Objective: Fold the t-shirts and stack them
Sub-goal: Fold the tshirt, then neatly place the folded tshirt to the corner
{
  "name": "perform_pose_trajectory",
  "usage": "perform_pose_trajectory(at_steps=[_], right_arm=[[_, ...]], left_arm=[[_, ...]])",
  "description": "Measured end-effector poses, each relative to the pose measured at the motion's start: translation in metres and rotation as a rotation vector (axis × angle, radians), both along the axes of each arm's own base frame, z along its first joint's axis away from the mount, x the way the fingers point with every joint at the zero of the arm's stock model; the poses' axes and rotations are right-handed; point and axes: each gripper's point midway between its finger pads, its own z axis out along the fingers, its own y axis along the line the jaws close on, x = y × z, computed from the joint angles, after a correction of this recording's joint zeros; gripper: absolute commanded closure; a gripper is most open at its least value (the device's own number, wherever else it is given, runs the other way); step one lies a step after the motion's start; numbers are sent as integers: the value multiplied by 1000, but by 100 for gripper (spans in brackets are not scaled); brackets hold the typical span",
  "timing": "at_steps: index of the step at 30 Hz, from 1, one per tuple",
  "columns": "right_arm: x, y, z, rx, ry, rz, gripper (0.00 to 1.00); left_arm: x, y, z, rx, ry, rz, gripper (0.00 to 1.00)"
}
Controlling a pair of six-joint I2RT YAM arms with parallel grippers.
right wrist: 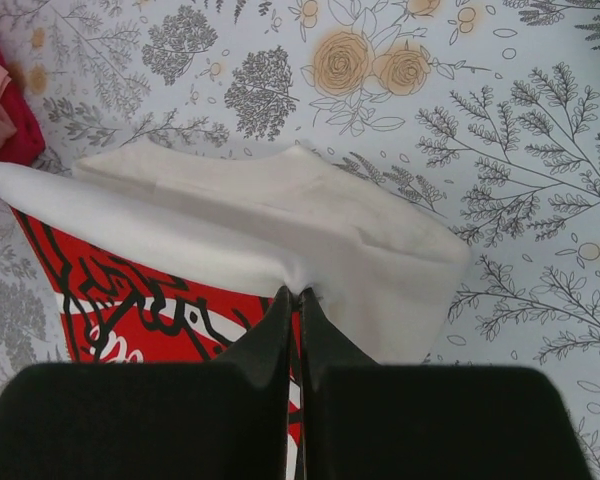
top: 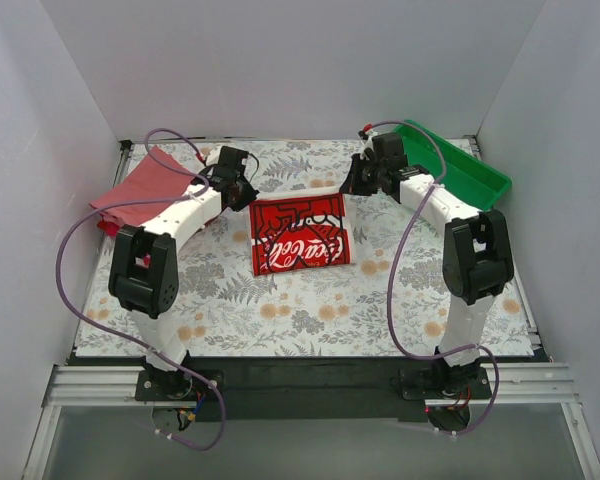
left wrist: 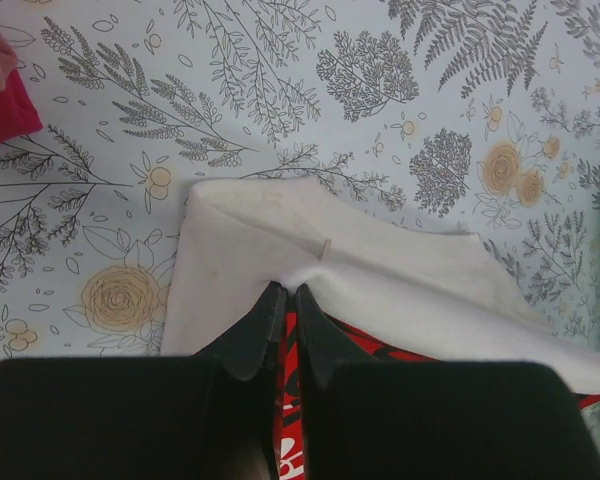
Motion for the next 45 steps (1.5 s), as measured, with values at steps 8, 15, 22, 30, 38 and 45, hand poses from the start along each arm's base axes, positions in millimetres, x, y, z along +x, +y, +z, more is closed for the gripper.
perform_pose_trajectory(at_steps=[8,15,22,30,38,45], right_arm=[[21,1,-28,-14,36,-12,99],[43,-1,-59,-31,69,-26,99],[55,-4,-79,-35,91,-30,71],[60,-11,-52,-9,46,14,2],[1,-18,61,54,-132,67,2],[-100,-48,96,87,-264,48,2]], left_arm=[[21,2,-26,5,44,-7,100],[34,-2,-52,14,85,-27,97],[42,-4,-68,21,112,-46,45],[44,-6,-43,-8,84,-68,27],[-11,0,42,-98,-59,-94,15],[-67,7,51,-154,-105,-122,10]])
